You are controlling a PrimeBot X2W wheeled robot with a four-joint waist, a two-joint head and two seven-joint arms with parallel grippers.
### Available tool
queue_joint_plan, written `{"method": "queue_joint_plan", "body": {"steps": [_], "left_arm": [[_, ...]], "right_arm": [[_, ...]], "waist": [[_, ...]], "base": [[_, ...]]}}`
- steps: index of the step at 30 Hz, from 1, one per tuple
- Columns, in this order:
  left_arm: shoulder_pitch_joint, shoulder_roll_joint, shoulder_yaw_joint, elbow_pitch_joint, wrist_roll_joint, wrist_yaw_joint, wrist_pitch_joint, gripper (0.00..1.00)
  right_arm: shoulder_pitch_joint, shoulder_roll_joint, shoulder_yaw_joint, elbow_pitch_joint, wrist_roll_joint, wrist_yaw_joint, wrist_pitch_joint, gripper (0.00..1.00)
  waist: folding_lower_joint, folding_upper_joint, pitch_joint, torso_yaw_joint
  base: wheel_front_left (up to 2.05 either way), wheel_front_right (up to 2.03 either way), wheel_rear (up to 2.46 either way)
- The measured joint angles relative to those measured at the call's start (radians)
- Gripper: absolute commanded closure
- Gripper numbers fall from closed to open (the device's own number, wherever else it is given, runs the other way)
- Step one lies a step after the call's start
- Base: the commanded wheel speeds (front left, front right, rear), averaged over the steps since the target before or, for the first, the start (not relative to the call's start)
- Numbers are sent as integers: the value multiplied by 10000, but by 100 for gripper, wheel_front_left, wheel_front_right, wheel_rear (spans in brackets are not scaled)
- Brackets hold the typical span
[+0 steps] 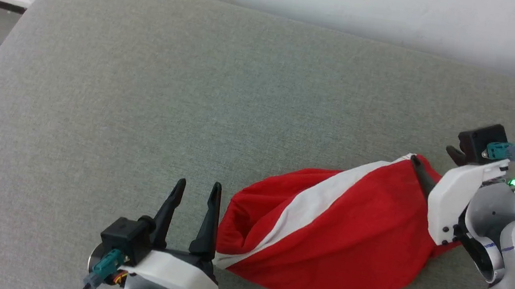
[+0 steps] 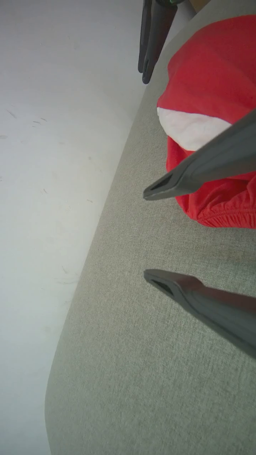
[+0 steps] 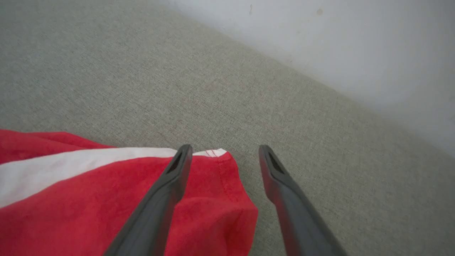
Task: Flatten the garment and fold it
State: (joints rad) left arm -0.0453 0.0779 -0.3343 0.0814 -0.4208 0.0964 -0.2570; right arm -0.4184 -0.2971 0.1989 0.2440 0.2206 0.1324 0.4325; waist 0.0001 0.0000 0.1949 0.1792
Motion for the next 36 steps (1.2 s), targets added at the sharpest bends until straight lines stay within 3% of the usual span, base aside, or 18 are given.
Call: {"method": "queue_joint_plan", "body": {"steps": [12, 13, 15, 16, 26, 33, 36], "left_arm": [[-207, -130, 33, 127, 81, -153, 0, 0], [-208, -134, 40, 130, 88, -157, 0, 0], [-209, -144, 67, 140, 92, -159, 0, 0], [-211, -150, 77, 146, 92, -157, 0, 0], [-209, -192, 211, 244, 94, -167, -2, 0], [39, -146, 479, 268, 107, -234, 0, 0], [275, -113, 533, 257, 107, -234, -2, 0]], "right_arm": [[-3, 138, -560, 1638, -92, 2, 529, 0], [-7, 253, -696, 1733, -44, 0, 577, 37], [-71, 437, -907, 1850, 6, 0, 585, 96], [-106, 485, -938, 1881, 4, 0, 583, 100], [-425, 623, -1074, 1739, 13, 2, -209, 100], [-423, 416, -1327, -86, 644, 2, -957, 100], [274, 426, -1482, -1352, 980, 2, -968, 100]], "waist": [[0, 0, 378, 523], [-1, 0, 399, 543], [-1, 0, 431, 554], [0, 0, 436, 547], [-1, 0, 166, 316], [-2, 0, -435, -14], [-2, 0, -635, -216]], "base": [[0, 0, 0], [0, 0, 0], [0, 0, 0], [0, 0, 0], [0, 0, 0], [0, 0, 0], [0, 0, 0]]}}
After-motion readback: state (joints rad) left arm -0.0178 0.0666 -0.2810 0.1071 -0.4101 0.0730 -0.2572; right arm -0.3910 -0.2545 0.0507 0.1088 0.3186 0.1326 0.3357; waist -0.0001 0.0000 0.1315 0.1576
